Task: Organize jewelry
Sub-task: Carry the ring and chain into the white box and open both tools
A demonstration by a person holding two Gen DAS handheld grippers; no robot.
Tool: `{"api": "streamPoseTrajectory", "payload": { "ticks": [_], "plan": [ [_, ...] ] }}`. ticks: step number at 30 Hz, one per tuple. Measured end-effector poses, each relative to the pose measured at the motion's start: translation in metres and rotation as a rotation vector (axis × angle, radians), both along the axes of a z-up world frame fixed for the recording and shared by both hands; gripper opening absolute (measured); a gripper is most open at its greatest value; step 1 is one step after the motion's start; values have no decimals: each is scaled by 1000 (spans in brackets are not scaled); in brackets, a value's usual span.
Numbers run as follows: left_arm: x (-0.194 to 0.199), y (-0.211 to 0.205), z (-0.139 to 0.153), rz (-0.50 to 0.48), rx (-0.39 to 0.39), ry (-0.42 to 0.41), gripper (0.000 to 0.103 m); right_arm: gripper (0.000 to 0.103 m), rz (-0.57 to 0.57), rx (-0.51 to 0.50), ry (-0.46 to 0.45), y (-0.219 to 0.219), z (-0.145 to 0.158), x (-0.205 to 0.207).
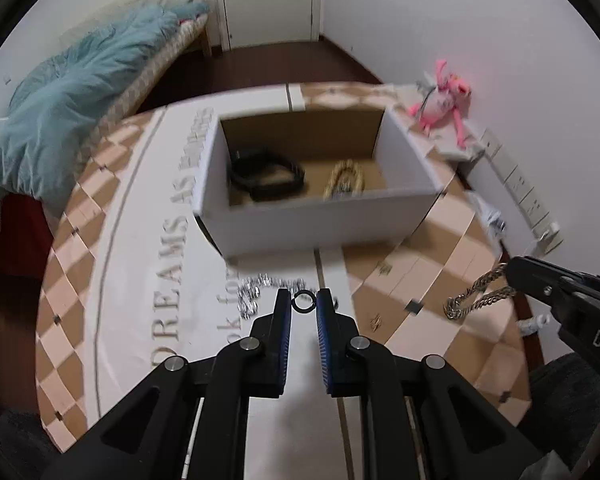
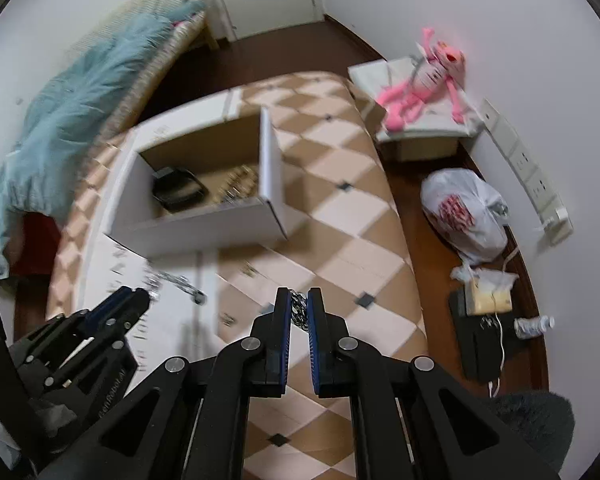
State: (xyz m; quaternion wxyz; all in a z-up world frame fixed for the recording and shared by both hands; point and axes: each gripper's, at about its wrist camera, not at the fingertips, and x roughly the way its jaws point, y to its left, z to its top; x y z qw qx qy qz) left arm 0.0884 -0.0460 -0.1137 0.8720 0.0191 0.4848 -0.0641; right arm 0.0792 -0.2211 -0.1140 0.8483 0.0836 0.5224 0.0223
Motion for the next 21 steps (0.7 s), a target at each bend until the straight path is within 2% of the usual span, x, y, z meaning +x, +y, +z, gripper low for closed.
{"api": "streamPoseTrajectory", "payload": {
  "ticks": [8,12,16,21],
  "plan": [
    [16,14,51,13,-67,-70,10,9,68,89,-104,7,68,23],
    [36,23,64,15,-85,-73,10,9,107,96,-142,13,93,50],
    [58,30,60,13,-72,-50,10,8,136,82,-121,22,92,87],
    [90,41,37,19,-103,53,10,8,151,66,-26,30,61,133]
  ]
}}
